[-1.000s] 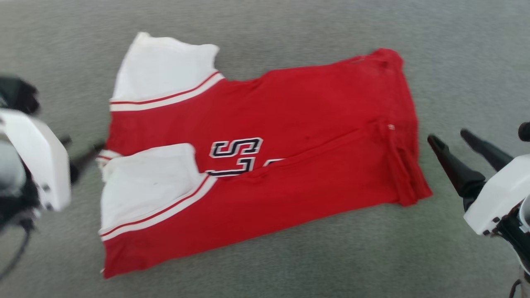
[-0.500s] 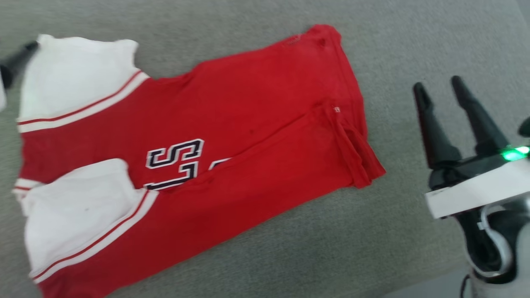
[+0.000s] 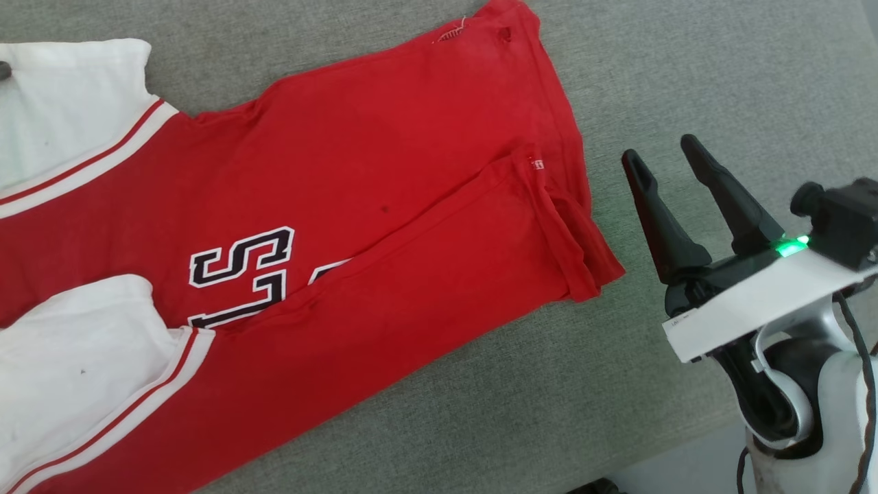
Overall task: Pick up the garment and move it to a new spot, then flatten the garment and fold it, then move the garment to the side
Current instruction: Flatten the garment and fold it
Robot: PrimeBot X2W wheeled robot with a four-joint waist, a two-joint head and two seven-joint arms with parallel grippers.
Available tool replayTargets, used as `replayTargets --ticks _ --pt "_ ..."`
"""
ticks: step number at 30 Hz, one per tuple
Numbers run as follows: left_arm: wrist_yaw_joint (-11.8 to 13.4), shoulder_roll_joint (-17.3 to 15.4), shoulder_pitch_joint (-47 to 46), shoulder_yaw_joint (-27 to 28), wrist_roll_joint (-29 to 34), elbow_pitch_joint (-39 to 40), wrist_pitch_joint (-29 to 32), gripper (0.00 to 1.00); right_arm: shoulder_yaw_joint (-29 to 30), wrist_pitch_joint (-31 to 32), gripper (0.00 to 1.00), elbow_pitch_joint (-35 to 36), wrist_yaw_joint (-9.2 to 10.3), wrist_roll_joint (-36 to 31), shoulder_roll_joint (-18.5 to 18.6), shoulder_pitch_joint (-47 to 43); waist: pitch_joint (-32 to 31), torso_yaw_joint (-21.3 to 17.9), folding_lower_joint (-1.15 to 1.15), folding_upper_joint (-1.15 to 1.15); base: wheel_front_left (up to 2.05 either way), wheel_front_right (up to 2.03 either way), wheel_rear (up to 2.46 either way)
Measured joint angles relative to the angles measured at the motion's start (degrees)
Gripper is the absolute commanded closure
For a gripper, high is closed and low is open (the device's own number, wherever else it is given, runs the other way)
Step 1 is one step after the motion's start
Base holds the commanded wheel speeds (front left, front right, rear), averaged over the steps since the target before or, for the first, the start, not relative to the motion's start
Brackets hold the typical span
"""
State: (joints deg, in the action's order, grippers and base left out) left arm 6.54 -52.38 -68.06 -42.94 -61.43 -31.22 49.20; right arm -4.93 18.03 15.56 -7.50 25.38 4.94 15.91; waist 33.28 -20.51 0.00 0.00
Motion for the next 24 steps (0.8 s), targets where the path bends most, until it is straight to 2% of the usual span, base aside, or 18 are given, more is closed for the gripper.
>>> replayTargets --ticks 2,8,9,10,18,24 --pt "1.22 0.8 -1.02 -0.54 -0.33 -0.22 3.02 0.0 -0.38 1.9 0.0 -0.21 0.0 0.38 0.75 0.83 0.23 0.27 0.0 0.0 0.0 0.0 0.0" --pt "3.52 2.11 -1.93 -0.82 -1.13 0.93 5.99 0.0 -1.55 7.3 0.0 -2.41 0.0 1.05 2.26 6.24 0.98 0.85 0.0 0.0 0.0 0.0 0.0" --pt "3.07 2.13 -2.11 -1.09 -0.97 1.49 6.23 0.43 -2.21 8.66 0.0 -3.32 0.0 0.77 3.1 7.92 1.19 0.95 0.0 0.0 0.0 0.0 0.0" --pt "2.98 2.11 -2.3 -1.14 -0.77 1.79 6.23 1.0 -2.5 9.92 0.0 -4.39 0.0 1.09 3.49 9.69 1.43 1.06 0.0 0.0 0.0 0.0 0.0" --pt "0.43 5.76 -4.6 -1.91 0.47 1.56 4.2 1.0 -7.64 20.02 0.0 -18.98 0.0 4.36 6.14 28.59 2.89 2.84 0.0 0.0 0.0 0.0 0.0" --pt "-1.6 9.33 -6.67 -2.41 0.82 -0.47 2.56 1.0 -11.72 23.38 0.0 -32.49 0.0 4.02 7.66 40.86 3.55 5.7 0.0 0.0 0.0 0.0 0.0"
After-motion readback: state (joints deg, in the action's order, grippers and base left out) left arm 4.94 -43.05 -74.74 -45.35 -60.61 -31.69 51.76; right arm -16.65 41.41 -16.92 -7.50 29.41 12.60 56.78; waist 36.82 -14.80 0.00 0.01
